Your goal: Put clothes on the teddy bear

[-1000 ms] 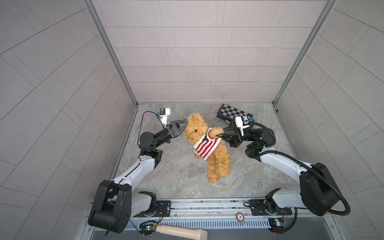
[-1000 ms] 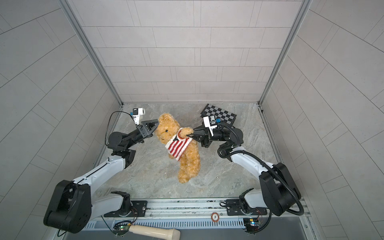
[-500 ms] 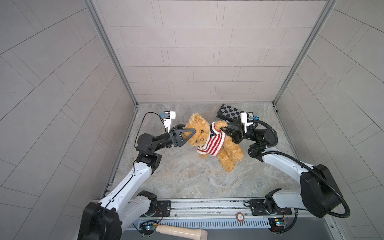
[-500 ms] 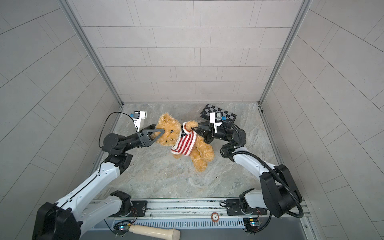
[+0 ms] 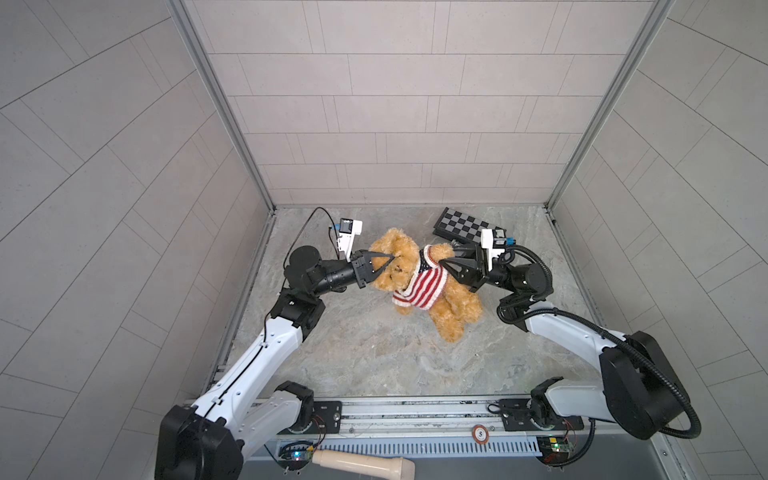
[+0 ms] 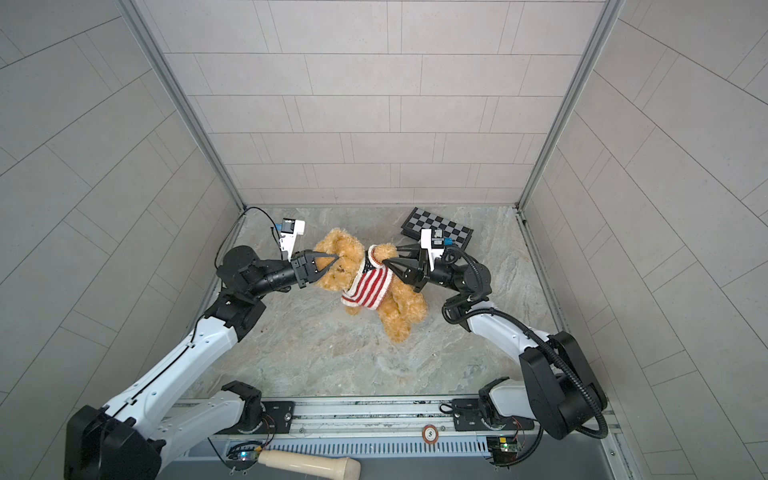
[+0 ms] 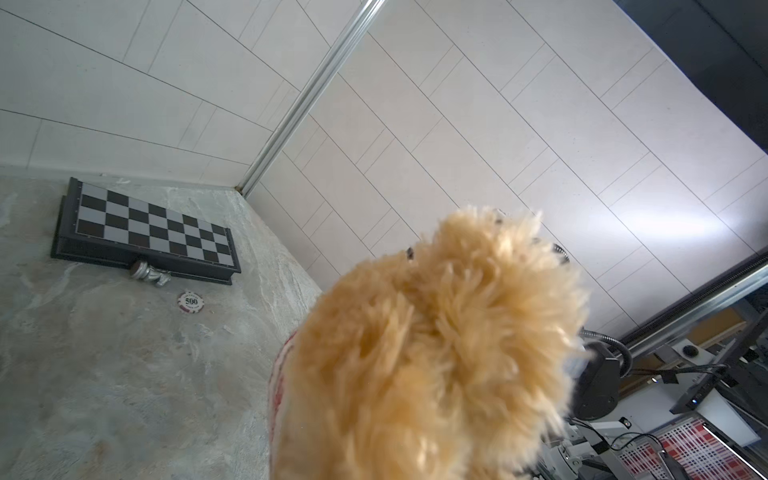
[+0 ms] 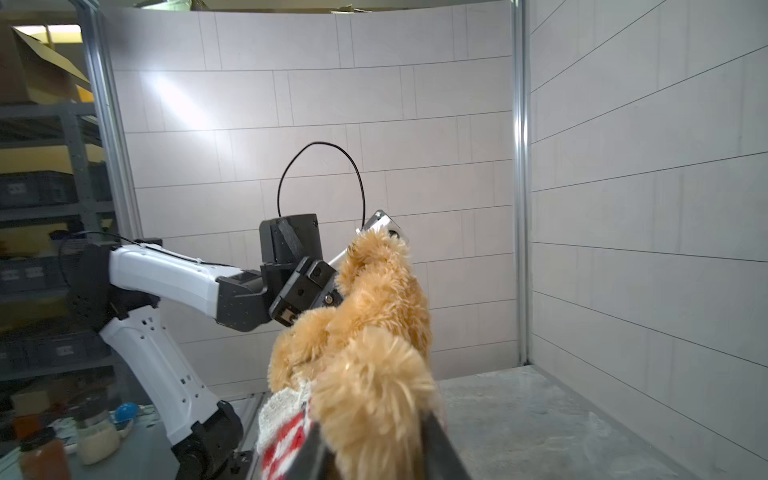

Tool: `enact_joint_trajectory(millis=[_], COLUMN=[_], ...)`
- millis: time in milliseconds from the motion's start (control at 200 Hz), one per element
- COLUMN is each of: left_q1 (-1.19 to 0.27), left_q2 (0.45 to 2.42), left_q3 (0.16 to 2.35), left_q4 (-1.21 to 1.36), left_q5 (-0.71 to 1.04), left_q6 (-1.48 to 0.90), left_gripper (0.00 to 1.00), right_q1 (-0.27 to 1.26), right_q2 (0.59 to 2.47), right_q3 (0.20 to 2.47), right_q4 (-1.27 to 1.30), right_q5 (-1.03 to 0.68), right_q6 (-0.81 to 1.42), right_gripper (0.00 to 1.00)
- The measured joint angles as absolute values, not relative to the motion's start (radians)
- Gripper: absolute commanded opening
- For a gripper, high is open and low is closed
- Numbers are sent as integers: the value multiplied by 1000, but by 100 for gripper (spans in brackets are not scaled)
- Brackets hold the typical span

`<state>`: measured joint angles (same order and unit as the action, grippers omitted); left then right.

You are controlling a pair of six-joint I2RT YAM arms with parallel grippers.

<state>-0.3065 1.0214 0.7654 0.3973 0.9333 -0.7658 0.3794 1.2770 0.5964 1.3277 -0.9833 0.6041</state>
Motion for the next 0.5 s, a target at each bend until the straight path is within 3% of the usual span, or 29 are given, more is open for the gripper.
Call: enact_joint_trajectory(millis=[140, 295, 390, 501], left_q1=[-253, -244, -244, -244], left_q2=[1022, 1023, 1034, 1057], left_q3=[842, 921, 960, 1005], left_q4=[224, 100, 30, -54], left_q5=[955, 995, 1028, 1055], left_q6=[-694, -622, -586, -541], left_gripper=[0, 0, 0, 0], right_q1=[388, 505, 551, 582], right_q2=[1127, 955, 932, 933], right_q3=[509, 536, 551, 547], right_q4=[1118, 751, 647, 543], right_q5=[-891, -758, -712, -635], right_q6=[429, 114, -9, -141], right_gripper=[63, 56, 54, 43])
